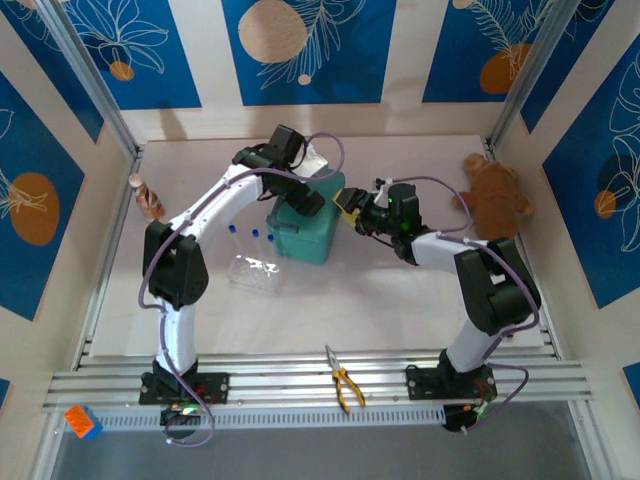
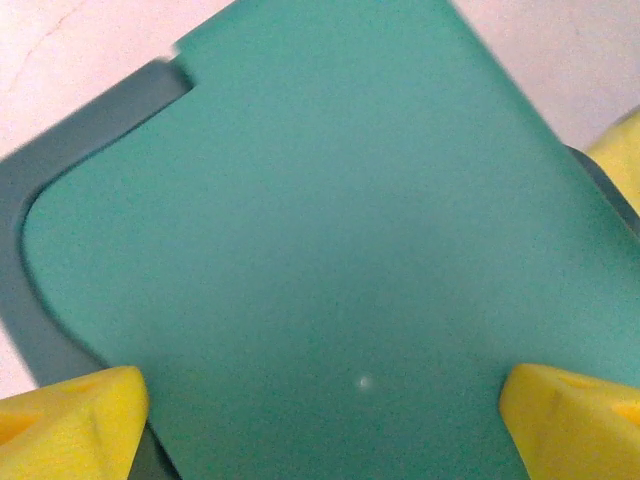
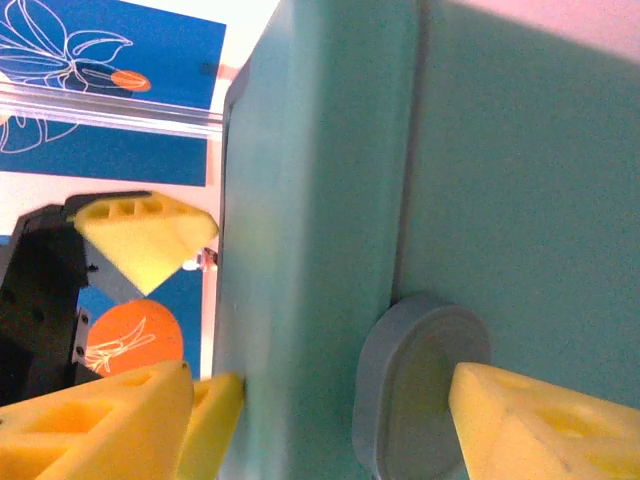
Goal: Organize the chemistry lab equipment
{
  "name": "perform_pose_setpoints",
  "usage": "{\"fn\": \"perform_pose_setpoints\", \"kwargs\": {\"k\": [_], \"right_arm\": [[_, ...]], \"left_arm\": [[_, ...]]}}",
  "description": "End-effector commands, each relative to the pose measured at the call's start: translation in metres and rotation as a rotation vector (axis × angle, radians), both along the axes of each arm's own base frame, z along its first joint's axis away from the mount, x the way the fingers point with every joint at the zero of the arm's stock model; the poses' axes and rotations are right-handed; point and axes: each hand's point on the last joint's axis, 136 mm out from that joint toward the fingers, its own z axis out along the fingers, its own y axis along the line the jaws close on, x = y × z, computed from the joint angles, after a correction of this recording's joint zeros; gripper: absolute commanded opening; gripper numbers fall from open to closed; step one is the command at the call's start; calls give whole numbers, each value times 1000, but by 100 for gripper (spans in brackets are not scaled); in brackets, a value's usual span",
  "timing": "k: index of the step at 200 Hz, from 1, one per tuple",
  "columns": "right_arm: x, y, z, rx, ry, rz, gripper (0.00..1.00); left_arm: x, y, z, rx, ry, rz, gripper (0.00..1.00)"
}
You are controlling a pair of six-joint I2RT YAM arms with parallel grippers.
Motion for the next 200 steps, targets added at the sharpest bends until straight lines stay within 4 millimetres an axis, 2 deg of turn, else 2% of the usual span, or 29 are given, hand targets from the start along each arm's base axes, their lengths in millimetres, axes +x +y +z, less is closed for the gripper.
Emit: {"fn": "perform_pose_setpoints", "kwargs": {"k": [1, 25, 45, 72, 100, 116, 131, 141, 159, 180, 200], "right_arm": [[15, 11, 19, 40, -61, 42, 70], [26, 15, 24, 51, -68, 49, 69], [26, 1, 32, 33, -78, 17, 69], [12, -28, 41, -145, -61, -10, 71], [-5, -61, 53, -287, -61, -27, 72], [-13, -86, 51, -377, -28, -59, 73], [-23, -116, 43, -523, 0, -96, 74], [-28, -136, 35, -619, 17, -131, 75], [-35, -175, 24, -775, 43, -196, 75], [-38, -216, 17, -926, 38, -276, 76], [-35, -234, 19, -1023, -64, -327, 77]], "left_arm": [[-22, 11, -45, 80, 176, 0, 93], [-12, 19, -48, 78, 183, 34, 93], [-8, 25, -38, 41, 173, 51, 93], [3, 39, 9, -42, 47, 81, 93], [6, 57, 73, -157, -93, 114, 95], [12, 76, 104, -224, -154, 161, 96], [21, 101, 121, -274, -181, 233, 97], [30, 125, 124, -300, -195, 299, 97], [44, 171, 118, -356, -224, 432, 98], [49, 223, 99, -411, -270, 578, 100], [47, 255, 71, -412, -300, 659, 100]]}}
